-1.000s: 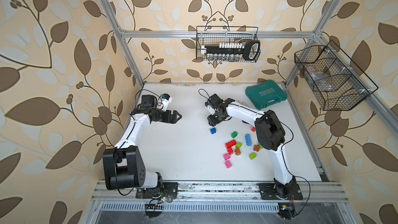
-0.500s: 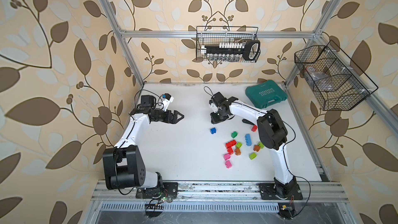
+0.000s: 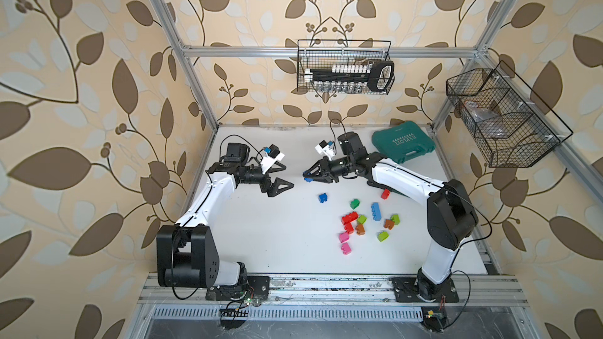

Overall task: Assemble the letter h with lego
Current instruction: Pick up the lego brick from the center of the board.

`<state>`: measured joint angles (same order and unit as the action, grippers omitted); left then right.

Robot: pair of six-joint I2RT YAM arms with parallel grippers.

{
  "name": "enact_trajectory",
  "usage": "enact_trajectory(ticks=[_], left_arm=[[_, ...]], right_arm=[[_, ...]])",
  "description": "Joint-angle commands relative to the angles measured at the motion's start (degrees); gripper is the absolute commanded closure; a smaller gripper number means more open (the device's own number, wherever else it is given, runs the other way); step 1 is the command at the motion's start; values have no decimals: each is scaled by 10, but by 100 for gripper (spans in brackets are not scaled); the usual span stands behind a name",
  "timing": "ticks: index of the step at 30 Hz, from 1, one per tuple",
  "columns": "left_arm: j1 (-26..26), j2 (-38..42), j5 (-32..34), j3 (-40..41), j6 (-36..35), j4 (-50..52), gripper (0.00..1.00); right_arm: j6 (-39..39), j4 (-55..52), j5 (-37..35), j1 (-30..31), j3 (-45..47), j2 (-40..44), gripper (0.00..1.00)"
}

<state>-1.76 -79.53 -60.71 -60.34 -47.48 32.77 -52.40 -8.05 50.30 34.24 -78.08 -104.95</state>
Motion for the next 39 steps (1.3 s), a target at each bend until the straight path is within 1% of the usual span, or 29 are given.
enact_trajectory(ticks=[1, 4, 6, 8, 11, 12, 17, 21, 24, 26, 27, 28, 29, 30, 31, 35, 37, 39], left_arm=[[-14, 17, -16, -9, -35, -29, 4], [-19, 16, -32, -8, -16, -47, 7], [-24, 14, -45, -7, -21, -45, 14], [-26, 15, -54, -3, -26, -41, 20], [-26, 16, -61, -5, -28, -32, 34], [-26, 16, -60, -5, -30, -31, 36], [-27, 19, -66, -5, -25, -27, 44], [-27, 18, -75, -9, -13, -29, 59], [-26, 19, -60, -16, -3, -25, 71], [-26, 15, -54, -21, -2, -18, 74], [-26, 15, -52, -23, -1, -15, 77], [-26, 15, -49, -26, 0, -8, 80], [-26, 18, -42, -27, 1, -1, 82], [-26, 19, -31, -28, 1, 5, 84], [-26, 19, -20, -28, 0, 13, 85], [-26, 18, 41, -27, -21, 64, 85], [-27, 23, 73, -17, -45, 86, 85], [-26, 28, 105, -6, -87, 116, 84]], right_arm=[[-151, 135, 50, 21, 32, 20, 73], [-241, 239, 44, 35, 69, 22, 74], [-298, 309, 38, 43, 90, 19, 74], [-326, 345, 36, 48, 99, 16, 75], [-349, 381, 27, 49, 107, 16, 75], [-355, 390, 25, 49, 109, 16, 75], [-373, 421, 18, 49, 115, 18, 75], [-378, 439, 14, 49, 124, 18, 75], [-387, 462, 9, 46, 133, 22, 75], [-386, 465, 7, 45, 138, 26, 74], [-383, 465, 3, 45, 141, 28, 72], [-381, 464, 0, 45, 143, 30, 69], [-375, 459, 0, 45, 145, 30, 61], [-365, 454, 0, 43, 145, 30, 57], [-355, 444, -1, 40, 148, 31, 54], [-301, 389, -31, 22, 186, 60, 41], [-262, 344, -45, 11, 204, 82, 39], [-208, 270, -64, -2, 216, 110, 38]])
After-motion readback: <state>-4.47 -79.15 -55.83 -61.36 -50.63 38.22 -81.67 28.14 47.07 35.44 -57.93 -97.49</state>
